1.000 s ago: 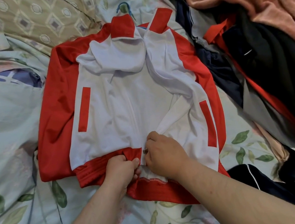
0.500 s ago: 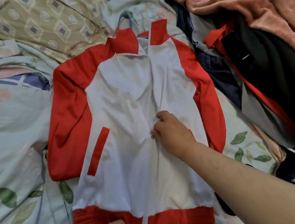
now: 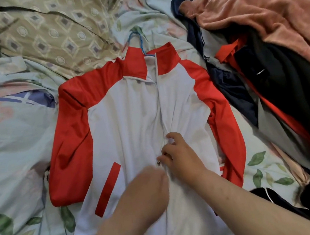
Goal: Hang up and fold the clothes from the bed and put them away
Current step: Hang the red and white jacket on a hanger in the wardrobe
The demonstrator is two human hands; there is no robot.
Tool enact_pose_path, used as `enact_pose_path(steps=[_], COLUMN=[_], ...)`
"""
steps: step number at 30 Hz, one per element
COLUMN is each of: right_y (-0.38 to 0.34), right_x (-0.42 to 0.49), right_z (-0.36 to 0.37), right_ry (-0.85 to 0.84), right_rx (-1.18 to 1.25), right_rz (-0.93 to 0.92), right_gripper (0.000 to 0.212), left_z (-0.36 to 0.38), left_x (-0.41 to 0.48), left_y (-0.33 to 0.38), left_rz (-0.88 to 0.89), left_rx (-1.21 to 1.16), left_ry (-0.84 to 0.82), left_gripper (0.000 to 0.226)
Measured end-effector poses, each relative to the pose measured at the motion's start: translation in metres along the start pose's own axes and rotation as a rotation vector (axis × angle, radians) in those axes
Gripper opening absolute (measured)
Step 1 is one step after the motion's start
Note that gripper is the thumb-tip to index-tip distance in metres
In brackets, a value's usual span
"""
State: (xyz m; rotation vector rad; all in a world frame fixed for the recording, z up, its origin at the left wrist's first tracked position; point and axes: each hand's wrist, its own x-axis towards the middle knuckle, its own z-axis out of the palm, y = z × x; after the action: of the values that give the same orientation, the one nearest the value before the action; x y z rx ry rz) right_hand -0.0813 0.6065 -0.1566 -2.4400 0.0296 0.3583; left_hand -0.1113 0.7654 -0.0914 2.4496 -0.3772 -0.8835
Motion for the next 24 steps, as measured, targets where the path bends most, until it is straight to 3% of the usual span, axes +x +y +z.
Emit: enact_pose_path(steps=[1,2,4,6,8,14,16,24], right_y=[0.001,0.002,0.006,0.01,0.011,0.001,-0.001,0.017], right_x=[0.001,0.003,0.01,0.017,0.023,0.079,0.108,0.145], right_z=[-0.001,-0.003,-0.009,-0.014,-0.017,-0.043,-0.052,-0.031], right_ry=[0.009,0.017,0.023,0.002,-0.025,0.011,0.036,0.187], right_rx=[0.012,0.027,0.067,0.063,-0.003,-0.137,-0.174,-0.045], right_rz=[0.007,0.01,0.016,-0.012,-0.073,-0.166,-0.154,-0.093], right_gripper=[0.024,0.022,0.018,0.019,0.022,0.025,0.024,0.024], left_z=[-0.008,-0.009,0.0,0.02,0.037,0.042,0.039,0.036], left_x=[0.024,0.045,0.067,0.073,0.073,0.073,0.074,0.082], left_y=[-0.006,-0.013,-0.031,-0.052,-0.067,-0.07,-0.069,-0.067], left_rz=[0.035,0.03,-0.031,-0.042,-0.024,-0.008,-0.026,0.058], left_rx=[-0.048,0.003,0.122,0.284,0.368,0.313,0.328,0.294], left_ry=[0.172,0.284,0.268,0.251,0.234,0.303,0.253,0.388], left_gripper=[0.026,0.049,0.094,0.118,0.121,0.125,0.126,0.113])
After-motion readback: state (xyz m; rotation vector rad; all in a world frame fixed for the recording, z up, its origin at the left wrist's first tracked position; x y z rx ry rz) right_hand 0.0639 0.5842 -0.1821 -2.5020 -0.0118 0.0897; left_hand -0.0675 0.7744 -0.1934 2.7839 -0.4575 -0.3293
